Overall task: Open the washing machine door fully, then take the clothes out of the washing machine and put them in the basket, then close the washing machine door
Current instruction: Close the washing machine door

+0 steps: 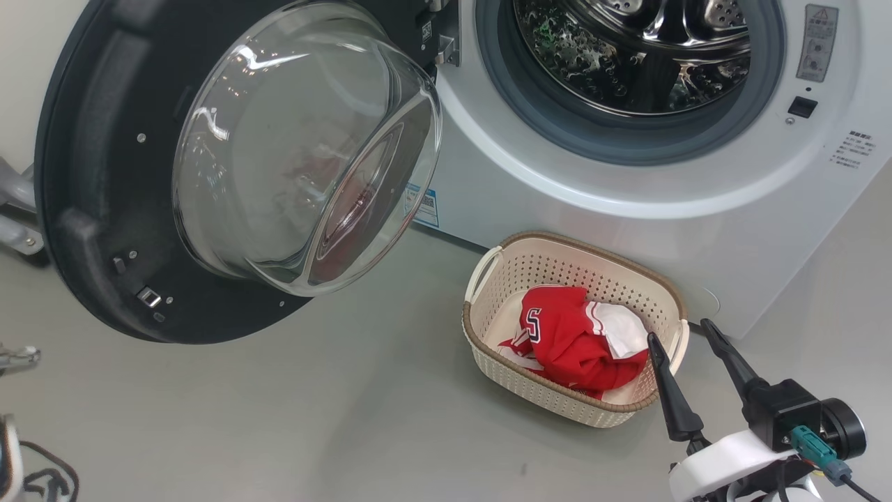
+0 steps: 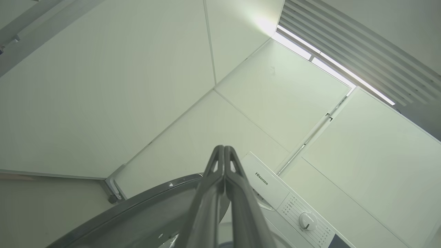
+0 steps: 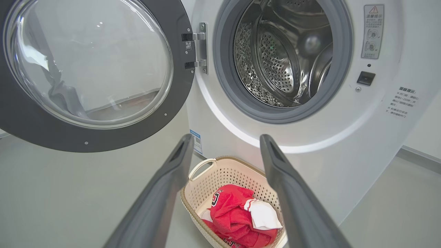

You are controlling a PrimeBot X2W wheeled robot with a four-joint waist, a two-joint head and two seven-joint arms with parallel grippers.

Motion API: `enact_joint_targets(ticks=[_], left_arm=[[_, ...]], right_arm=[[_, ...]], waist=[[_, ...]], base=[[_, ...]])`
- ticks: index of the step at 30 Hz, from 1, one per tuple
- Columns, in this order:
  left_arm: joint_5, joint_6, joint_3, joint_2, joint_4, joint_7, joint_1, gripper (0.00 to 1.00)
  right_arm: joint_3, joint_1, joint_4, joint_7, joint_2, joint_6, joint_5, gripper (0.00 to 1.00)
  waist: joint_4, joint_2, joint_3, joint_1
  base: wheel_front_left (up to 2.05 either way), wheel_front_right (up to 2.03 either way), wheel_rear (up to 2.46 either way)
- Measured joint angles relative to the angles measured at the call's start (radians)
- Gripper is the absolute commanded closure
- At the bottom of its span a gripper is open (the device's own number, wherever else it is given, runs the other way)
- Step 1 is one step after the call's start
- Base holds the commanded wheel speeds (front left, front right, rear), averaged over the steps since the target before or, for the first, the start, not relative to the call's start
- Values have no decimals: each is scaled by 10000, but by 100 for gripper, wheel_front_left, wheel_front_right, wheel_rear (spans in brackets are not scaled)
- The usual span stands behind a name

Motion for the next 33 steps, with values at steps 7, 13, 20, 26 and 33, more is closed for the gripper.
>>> enact_joint_targets(ticks=[7, 13, 20, 26, 33], left_arm=[[-1371, 598, 746, 550, 1802, 911, -916, 100], [-2397, 1221, 1066, 1045, 3572, 1871, -1376, 100], [-2828, 1616, 832, 1266, 4984, 2809, -1677, 100], [-2938, 1701, 700, 1444, 5916, 3369, -1720, 100], [-3068, 1689, 487, 1597, 6443, 4000, -1822, 100]], right_arm=[[-4, -72, -196, 150, -171, 10, -27, 0], [12, -210, -336, 311, -288, 17, -100, 0], [-38, -337, -407, 407, -376, 35, -98, 0], [-63, -353, -426, 410, -443, 35, -98, 0], [-81, -354, -428, 495, -466, 48, -98, 0]], waist=[[-35, 0, 251, 0], [-200, 0, 542, 0], [-359, 0, 784, 0], [-426, 0, 847, 0], [-467, 0, 845, 0]], base=[[0, 0, 0], [0, 0, 0], [0, 0, 0], [0, 0, 0], [0, 0, 0]])
